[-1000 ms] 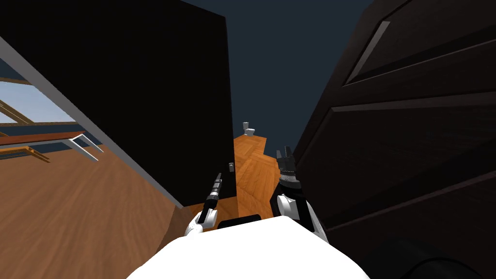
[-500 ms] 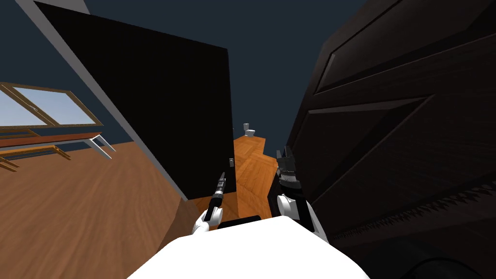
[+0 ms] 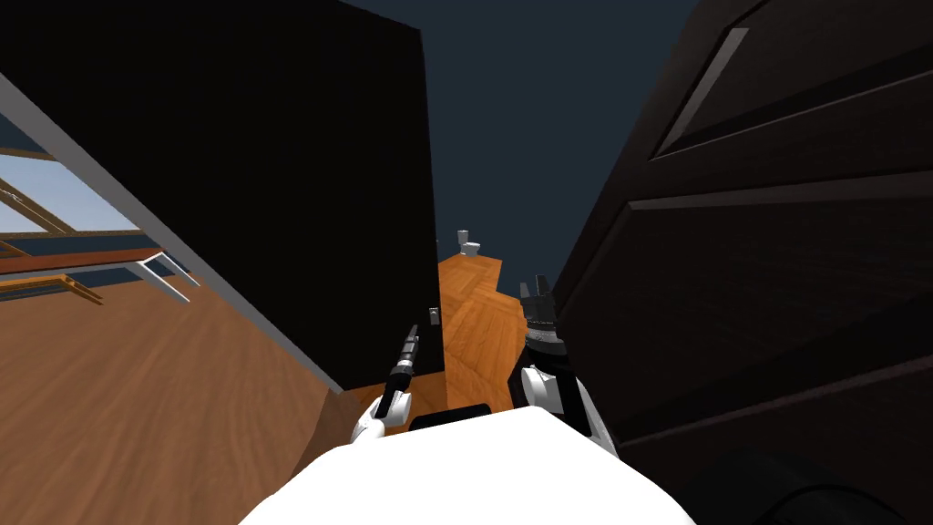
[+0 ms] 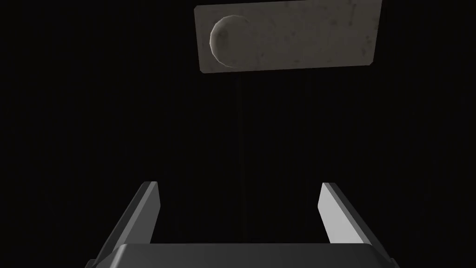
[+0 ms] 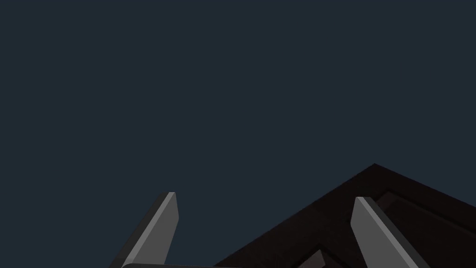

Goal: Push the door open

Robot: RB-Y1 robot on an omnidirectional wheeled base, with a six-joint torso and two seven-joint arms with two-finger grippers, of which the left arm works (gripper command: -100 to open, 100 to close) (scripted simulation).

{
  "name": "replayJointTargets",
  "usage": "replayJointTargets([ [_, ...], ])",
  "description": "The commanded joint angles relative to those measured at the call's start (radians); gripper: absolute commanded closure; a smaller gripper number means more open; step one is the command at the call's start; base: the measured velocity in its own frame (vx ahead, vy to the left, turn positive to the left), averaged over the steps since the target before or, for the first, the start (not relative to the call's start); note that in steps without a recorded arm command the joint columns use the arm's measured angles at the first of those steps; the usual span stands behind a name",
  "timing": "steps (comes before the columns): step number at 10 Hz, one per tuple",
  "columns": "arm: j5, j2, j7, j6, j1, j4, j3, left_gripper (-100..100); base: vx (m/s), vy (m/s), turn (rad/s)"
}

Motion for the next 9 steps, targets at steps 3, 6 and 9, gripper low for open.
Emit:
replayJointTargets([
  [3, 0.002, -0.011, -0.009, -0.01, 0.001, 0.003, 0.005, -100, 0.199, -0.029, -0.02],
  [6, 0.004, -0.053, -0.015, -0.018, 0.002, 0.006, 0.009, -100, 0.2, -0.052, -0.024],
  [9, 0.005, -0.057, -0.016, -0.01, 0.013, -0.011, 0.011, 100, 0.063, -0.025, 0.01],
])
